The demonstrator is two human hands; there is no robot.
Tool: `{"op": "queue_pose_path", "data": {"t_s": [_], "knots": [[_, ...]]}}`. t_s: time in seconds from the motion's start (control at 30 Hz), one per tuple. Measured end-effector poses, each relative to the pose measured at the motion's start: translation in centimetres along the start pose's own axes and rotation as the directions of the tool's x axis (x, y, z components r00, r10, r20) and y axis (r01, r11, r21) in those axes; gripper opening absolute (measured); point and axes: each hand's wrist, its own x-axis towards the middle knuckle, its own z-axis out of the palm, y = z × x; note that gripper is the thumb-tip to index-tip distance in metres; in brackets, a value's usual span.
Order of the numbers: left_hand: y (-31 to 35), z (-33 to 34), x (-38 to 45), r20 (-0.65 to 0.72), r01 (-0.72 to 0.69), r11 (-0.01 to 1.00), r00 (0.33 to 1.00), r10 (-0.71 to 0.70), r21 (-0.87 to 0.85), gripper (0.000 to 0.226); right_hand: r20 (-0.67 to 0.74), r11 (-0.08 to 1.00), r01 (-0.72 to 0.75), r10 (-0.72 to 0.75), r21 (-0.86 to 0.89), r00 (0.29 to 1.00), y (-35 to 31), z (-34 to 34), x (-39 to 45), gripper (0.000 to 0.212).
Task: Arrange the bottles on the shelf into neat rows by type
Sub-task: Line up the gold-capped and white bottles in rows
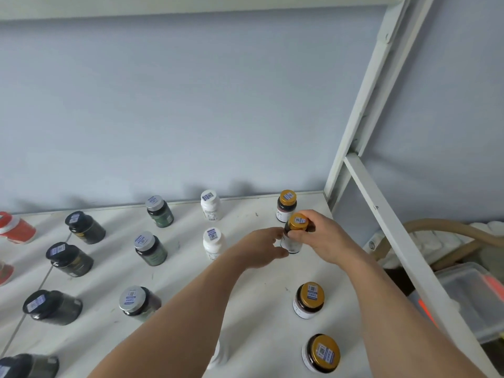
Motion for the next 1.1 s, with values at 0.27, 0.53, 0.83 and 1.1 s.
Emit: {"op": "queue_pose_path", "data": {"t_s": [0.27, 0.53, 0.83, 1.1], "knots": [[0.2, -2.0, 0.3, 0.156, 0.017, 0.966, 0.987, 0.024, -0.257, 0.041, -0.088, 0.998, 0.025, -0.030, -0.050, 0.996, -2.1, -1.4, 0.1, 0.029], [-0.2, -2.4, 0.4, 0.273, 0.049, 0.933, 0.961, 0.053, -0.355, 0.040, -0.095, 0.993, -0.001, -0.011, -0.120, 0.995, -2.5, -1.4, 0.1, 0.033], [-0.7, -2.3, 0.5, 0.285, 0.049, 0.930, 0.957, 0.061, -0.364, 0.043, -0.101, 0.994, -0.003, -0.008, -0.112, 0.995, -2.4, -1.0, 0.2, 0.029], [-0.2, -2.1, 0.5, 0.166, -0.008, 0.992, 0.986, 0.029, -0.129, 0.050, -0.073, 0.999, -0.012, 0.008, -0.051, 0.997, -1.0, -0.8, -0.4, 0.032]]}}
